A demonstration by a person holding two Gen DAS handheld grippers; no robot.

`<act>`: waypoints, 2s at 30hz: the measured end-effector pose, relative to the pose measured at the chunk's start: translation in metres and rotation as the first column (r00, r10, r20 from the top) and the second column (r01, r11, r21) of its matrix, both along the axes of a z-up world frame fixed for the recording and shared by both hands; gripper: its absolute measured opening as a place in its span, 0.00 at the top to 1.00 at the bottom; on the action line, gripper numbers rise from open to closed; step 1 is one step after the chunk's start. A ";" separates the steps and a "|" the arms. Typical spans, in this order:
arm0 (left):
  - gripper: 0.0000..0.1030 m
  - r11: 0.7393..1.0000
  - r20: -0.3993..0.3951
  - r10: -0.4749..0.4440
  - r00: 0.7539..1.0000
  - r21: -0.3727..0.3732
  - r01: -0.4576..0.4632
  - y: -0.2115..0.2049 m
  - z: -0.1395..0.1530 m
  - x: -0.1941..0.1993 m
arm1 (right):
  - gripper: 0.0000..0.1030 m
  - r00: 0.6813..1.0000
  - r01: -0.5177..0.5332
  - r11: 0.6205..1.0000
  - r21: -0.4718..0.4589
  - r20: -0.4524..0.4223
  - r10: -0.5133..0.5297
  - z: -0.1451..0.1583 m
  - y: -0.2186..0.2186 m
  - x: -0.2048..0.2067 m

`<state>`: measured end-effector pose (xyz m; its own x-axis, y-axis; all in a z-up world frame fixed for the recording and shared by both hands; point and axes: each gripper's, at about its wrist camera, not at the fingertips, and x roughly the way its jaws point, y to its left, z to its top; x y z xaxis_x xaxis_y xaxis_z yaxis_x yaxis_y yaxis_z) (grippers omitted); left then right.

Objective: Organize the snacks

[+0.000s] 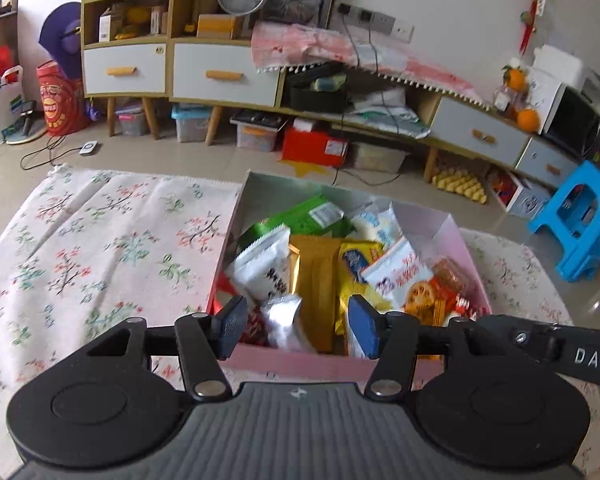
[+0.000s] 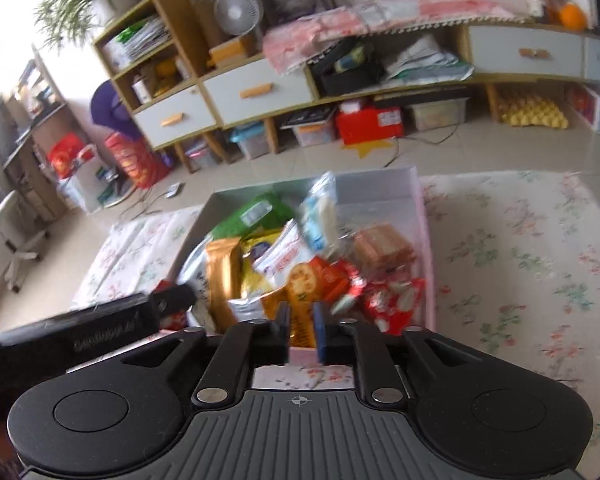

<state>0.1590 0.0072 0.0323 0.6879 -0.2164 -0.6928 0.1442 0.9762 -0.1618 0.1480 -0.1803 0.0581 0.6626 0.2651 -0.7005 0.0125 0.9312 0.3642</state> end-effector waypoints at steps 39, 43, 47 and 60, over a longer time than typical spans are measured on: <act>0.01 0.983 0.089 0.044 0.995 0.173 -0.059 0.020 0.017 -0.173 | 0.04 0.981 0.122 0.982 -0.142 0.166 -0.098 0.016 0.037 -0.229; 0.01 0.984 0.084 0.018 0.996 0.174 -0.033 0.015 0.013 -0.175 | 0.04 0.985 0.114 0.982 -0.150 0.145 -0.092 0.011 0.040 -0.227; 0.01 0.984 0.081 0.011 0.997 0.174 -0.025 0.014 0.011 -0.176 | 0.04 0.986 0.122 0.983 -0.138 0.129 -0.104 0.007 0.036 -0.227; 0.01 0.986 0.056 0.003 0.998 0.165 -0.013 0.014 0.011 -0.178 | 0.04 0.989 0.111 0.988 -0.103 0.106 -0.100 0.005 0.035 -0.225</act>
